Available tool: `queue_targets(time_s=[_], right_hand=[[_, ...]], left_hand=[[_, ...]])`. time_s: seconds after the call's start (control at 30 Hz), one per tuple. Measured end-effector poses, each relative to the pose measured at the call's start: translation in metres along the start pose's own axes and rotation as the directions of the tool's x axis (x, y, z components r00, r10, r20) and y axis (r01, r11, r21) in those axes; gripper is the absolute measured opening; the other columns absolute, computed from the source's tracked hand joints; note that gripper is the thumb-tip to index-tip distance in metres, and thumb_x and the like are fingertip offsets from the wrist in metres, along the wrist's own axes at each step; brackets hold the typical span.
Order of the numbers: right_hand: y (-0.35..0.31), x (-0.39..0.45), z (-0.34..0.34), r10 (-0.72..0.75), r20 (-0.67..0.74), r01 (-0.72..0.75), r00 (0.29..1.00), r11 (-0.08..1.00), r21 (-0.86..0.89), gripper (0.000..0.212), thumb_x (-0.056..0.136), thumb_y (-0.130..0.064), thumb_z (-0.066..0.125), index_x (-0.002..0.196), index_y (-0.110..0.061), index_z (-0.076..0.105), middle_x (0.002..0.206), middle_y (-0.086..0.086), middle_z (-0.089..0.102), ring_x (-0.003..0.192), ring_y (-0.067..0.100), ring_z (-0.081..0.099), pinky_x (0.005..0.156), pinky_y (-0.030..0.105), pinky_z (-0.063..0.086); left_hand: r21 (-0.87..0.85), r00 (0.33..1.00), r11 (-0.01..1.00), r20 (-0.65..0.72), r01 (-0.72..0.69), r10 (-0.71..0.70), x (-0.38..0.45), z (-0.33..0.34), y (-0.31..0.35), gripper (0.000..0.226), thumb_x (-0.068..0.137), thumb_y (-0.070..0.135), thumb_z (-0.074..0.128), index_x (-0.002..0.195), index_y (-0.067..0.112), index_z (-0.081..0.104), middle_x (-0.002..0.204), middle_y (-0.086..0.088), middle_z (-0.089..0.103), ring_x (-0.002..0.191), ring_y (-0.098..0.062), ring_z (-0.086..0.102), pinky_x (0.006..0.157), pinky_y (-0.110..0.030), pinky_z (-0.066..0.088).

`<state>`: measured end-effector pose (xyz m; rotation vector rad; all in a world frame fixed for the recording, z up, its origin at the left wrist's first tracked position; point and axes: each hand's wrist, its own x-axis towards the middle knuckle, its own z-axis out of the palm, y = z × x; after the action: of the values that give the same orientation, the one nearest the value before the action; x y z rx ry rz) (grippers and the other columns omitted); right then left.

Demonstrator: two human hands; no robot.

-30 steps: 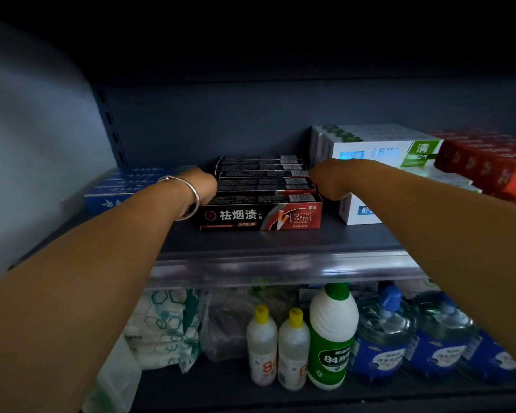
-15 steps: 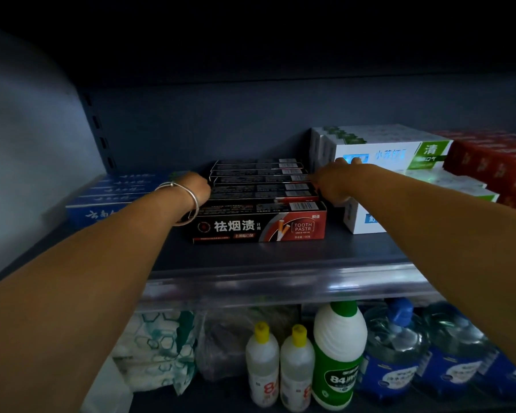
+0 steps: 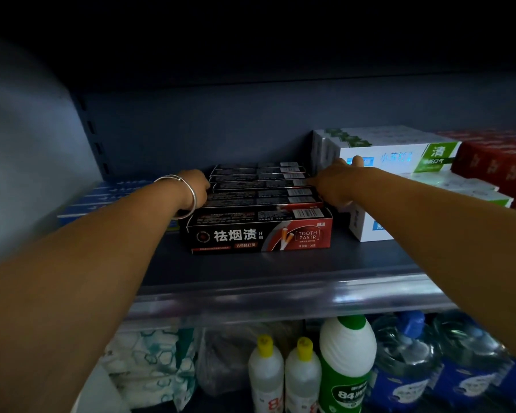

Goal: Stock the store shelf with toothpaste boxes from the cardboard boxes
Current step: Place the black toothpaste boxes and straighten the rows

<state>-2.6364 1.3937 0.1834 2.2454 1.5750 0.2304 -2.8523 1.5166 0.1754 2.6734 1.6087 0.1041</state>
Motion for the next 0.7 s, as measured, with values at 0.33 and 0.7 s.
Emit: queue_targets(time_s=[0.33,0.7], right_hand=[[-0.010,0.009,-0.009,-0.046,-0.058,0.049,0.997,0.997,0.053,0.048,0.091,-0.010,0.052,0.137,-0.021,0.044,0.137,0.005,0.048,0.131,0.026,0.039,0.109,0.051,0.021],[-0.018,0.016,-0.018,-0.110,-0.054,0.119,0.993,0.969,0.216,0.029,0.097,-0.008,0.044,0.124,-0.002,0.053,0.124,0.011,0.057,0.112,0.022,0.056,0.090,0.027,0.042]], left_hand=[[-0.026,0.998,0.999,0.053,-0.029,0.030,0.011,-0.002,-0.006,0.033,0.093,0.004,0.040,0.120,0.001,0.060,0.120,-0.015,0.060,0.109,-0.029,0.056,0.095,-0.032,0.045],[-0.047,0.995,0.997,0.080,-0.055,0.058,0.025,0.004,-0.011,0.035,0.092,0.004,0.040,0.121,0.003,0.058,0.120,-0.015,0.059,0.108,-0.029,0.056,0.092,-0.030,0.044]])
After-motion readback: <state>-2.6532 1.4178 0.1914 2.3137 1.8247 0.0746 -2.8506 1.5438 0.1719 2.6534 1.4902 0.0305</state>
